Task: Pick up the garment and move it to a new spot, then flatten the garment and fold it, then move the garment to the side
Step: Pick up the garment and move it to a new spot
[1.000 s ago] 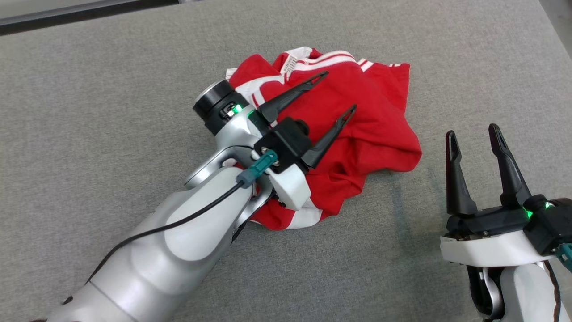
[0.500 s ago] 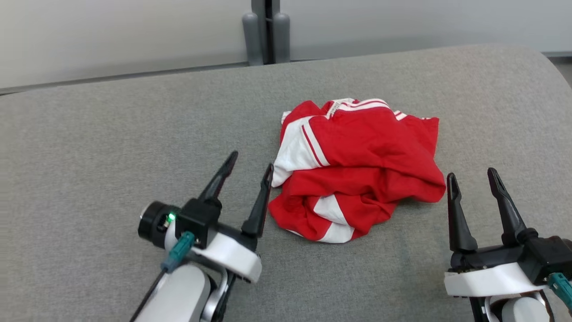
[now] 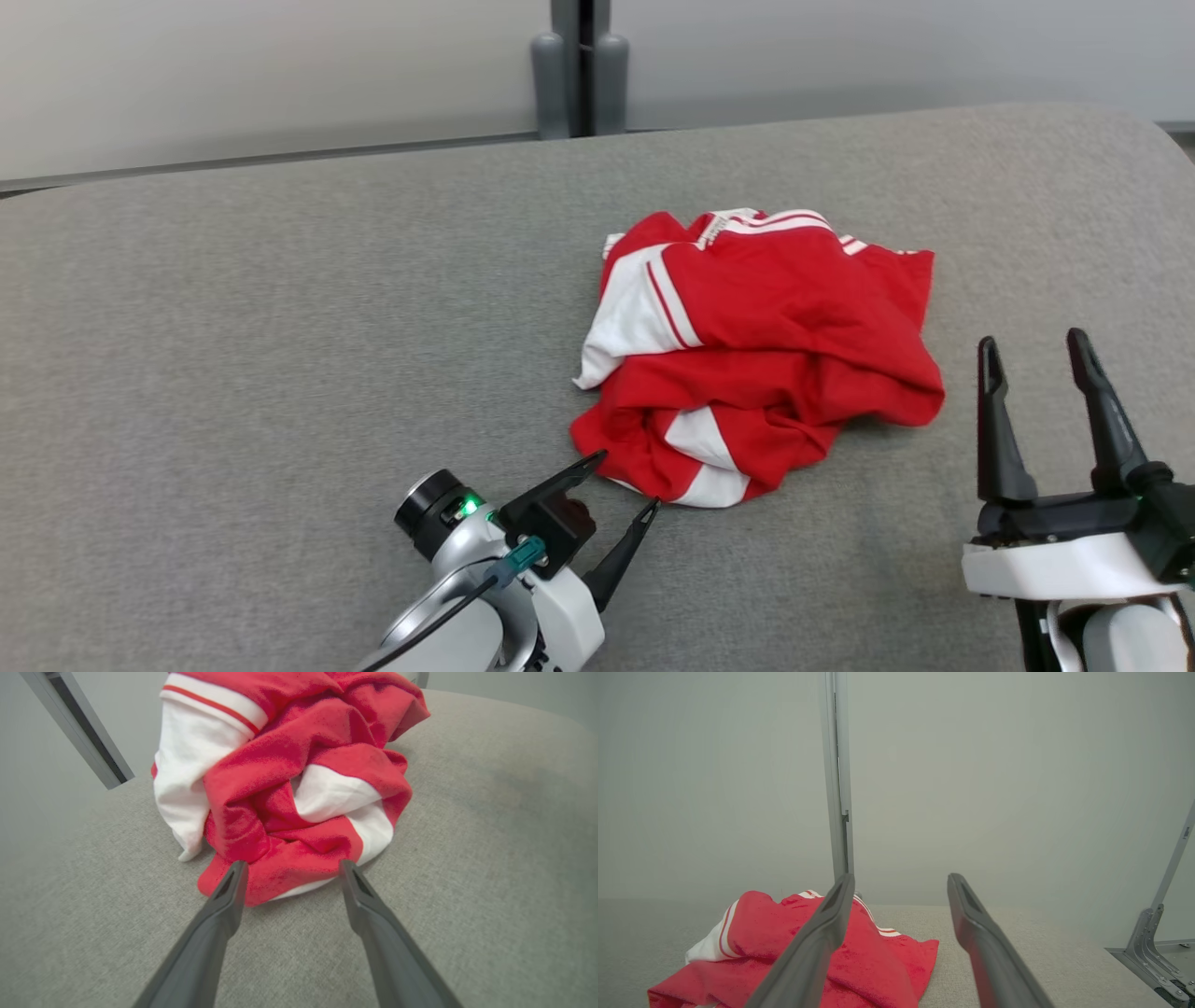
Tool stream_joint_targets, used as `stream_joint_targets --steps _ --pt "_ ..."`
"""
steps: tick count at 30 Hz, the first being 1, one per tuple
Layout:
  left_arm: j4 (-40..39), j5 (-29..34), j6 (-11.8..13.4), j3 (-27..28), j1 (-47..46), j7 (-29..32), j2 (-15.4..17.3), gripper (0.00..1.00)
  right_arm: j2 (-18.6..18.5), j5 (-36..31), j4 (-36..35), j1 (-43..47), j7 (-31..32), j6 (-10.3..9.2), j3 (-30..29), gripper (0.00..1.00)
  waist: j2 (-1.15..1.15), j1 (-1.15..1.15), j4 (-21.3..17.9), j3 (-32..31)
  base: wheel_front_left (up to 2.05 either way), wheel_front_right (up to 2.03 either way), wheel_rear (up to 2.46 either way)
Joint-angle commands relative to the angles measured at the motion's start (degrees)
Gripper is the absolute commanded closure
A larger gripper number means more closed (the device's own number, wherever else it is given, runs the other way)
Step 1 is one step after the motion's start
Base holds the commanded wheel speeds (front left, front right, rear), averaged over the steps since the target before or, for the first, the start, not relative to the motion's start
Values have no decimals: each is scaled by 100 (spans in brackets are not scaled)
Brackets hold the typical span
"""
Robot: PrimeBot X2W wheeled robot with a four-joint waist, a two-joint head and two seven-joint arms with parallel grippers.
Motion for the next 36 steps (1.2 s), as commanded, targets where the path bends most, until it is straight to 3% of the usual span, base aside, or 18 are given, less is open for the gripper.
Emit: stream_joint_targets --steps 1,10,11,12,16,22,30,36 --pt "211 22 -53 -118 -233 -21 -31 0 -17 -13 -27 -86 -4 -12 -90 0 0 0 -211 177 0 0 0" --pt "1124 -48 -143 -787 -1037 4 -93 0 -15 64 -71 -187 -4 -12 -187 0 0 0 -613 435 0 0 0" --pt "1115 -104 -147 -834 -1095 -25 -95 40 -16 77 -74 -187 -4 -12 -199 0 0 0 -627 440 0 0 0" --pt "1109 -138 -153 -885 -1149 -41 -96 100 -13 77 -74 -186 -4 -12 -207 0 0 0 -637 442 0 0 0" --pt "912 -277 -160 -975 -1188 -79 -99 100 -13 118 -52 -143 -3 -12 -300 0 0 0 -576 381 0 0 0" --pt "-692 -599 -4 -350 -692 -84 169 100 -14 170 25 31 -3 -12 -513 0 0 0 -326 86 0 0 0" --pt "-2974 -1017 -70 74 -60 31 1027 100 -13 159 164 281 -3 -10 -872 0 0 0 217 -218 0 0 0" --pt "-4597 -1689 209 1157 25 448 1871 100 -14 108 187 320 -3 -9 -881 0 0 0 556 -309 0 0 0"
